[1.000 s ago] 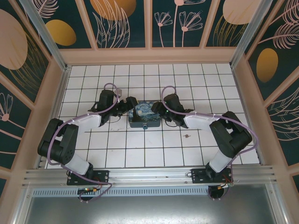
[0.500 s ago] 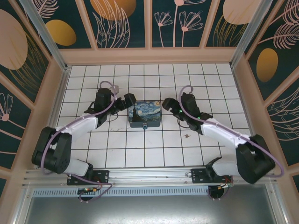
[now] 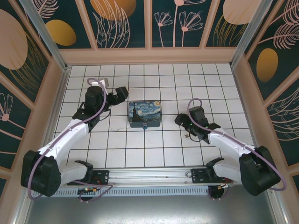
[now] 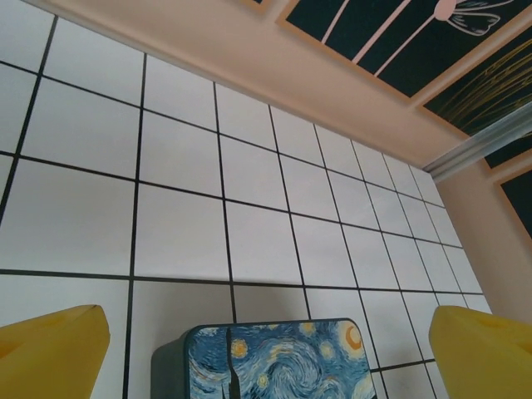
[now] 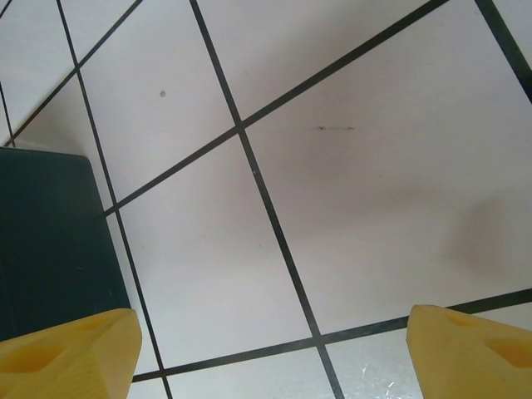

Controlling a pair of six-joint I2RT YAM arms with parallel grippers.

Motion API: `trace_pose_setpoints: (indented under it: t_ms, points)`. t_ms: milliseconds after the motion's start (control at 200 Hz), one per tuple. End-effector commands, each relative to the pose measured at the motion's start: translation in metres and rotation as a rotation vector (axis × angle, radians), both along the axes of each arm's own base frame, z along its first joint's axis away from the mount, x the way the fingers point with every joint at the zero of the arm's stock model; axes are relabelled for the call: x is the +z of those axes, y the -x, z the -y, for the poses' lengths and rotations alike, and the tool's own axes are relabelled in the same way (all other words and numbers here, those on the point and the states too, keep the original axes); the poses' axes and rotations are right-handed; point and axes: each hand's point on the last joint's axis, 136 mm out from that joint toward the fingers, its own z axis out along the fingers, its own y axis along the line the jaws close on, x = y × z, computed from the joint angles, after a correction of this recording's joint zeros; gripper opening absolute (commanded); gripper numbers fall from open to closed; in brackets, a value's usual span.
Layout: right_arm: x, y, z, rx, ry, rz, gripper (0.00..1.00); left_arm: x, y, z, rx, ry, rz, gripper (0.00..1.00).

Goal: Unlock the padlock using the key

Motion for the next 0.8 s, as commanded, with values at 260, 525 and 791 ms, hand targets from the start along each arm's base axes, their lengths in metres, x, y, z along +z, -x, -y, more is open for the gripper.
trace_pose_setpoints:
  t_ms: [260,525,791]
  points:
    - [-0.025,0.020,0.003,0.049,0.039,-0.103,0.81,0.007,0.012,0.011,-0.061,0.082,-0.046,0.99]
    - [-0.042,0.037,-0.007,0.101,0.060,-0.190,0.77,0.002,0.014,0.014,-0.073,0.104,-0.053,0.98]
    - [-0.055,0.065,-0.027,0.165,0.104,-0.281,0.73,-0.005,0.012,0.016,-0.078,0.110,-0.070,0.99]
